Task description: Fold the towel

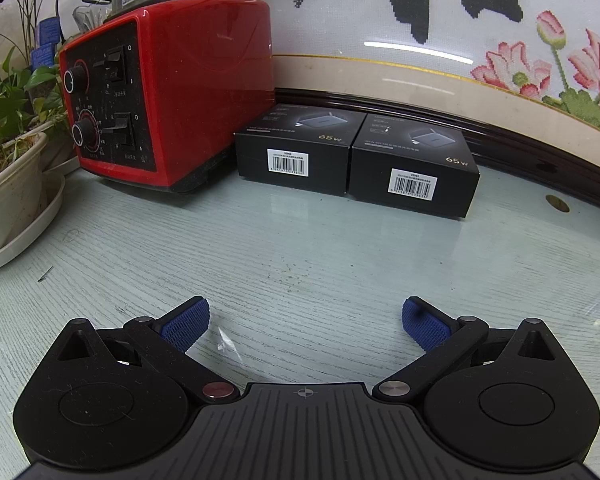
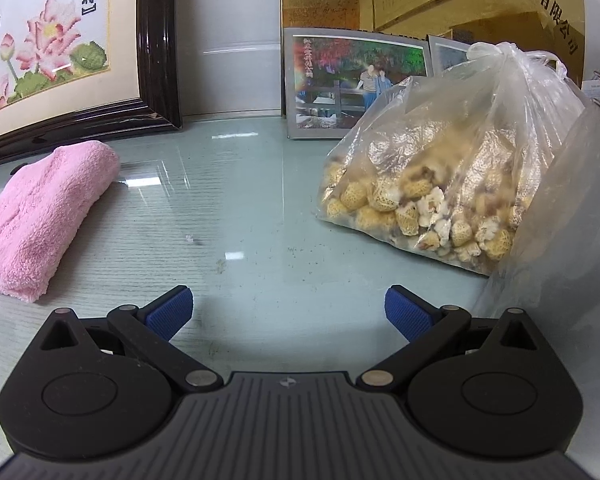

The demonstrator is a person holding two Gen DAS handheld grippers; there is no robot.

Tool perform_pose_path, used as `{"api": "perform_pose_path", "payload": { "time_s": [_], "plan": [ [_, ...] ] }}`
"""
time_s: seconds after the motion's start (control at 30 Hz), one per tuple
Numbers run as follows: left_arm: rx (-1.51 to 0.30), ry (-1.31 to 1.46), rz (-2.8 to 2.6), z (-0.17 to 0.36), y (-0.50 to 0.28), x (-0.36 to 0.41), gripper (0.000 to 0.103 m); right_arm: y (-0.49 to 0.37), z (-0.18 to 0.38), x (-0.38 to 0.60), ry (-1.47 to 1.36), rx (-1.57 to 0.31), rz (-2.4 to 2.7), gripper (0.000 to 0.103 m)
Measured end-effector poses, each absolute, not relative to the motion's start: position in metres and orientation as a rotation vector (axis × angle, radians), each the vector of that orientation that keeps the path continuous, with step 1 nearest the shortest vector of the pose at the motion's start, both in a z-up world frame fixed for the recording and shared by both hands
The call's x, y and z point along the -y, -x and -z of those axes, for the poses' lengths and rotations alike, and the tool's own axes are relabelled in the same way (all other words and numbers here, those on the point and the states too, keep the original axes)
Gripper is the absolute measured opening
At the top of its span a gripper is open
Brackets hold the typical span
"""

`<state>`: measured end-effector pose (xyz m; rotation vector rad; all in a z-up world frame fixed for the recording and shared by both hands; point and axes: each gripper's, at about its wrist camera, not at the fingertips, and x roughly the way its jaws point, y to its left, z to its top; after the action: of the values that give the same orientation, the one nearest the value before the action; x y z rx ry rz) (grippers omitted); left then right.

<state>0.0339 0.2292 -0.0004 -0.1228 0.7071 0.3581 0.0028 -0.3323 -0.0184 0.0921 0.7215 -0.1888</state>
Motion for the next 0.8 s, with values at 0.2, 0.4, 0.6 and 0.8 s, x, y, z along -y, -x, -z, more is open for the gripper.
{"api": "perform_pose_path", "payload": {
  "time_s": [0.2,0.4,0.6,0.8],
  "plan": [
    [-0.707,0.122,-0.358,0.0003,-0.034,-0.2292,0.103,-0.0037,0.0179,0.3332,-0.094,-0.723,0.188,0.103],
    [-0.707,0.123,-0.358,0.0004,-0.034,-0.2293,0.103,-0.0043,0.0181,0.3336,-0.094,-0.723,0.188,0.103],
    [-0.707,0.123,-0.358,0.0006,-0.0338,-0.2292,0.103,-0.0043,0.0182,0.3337,-0.093,-0.722,0.188,0.103],
    [-0.708,0.123,-0.358,0.0007,-0.0338,-0.2294,0.103,-0.0043,0.0183,0.3336,-0.093,-0.722,0.188,0.103]
  ]
}}
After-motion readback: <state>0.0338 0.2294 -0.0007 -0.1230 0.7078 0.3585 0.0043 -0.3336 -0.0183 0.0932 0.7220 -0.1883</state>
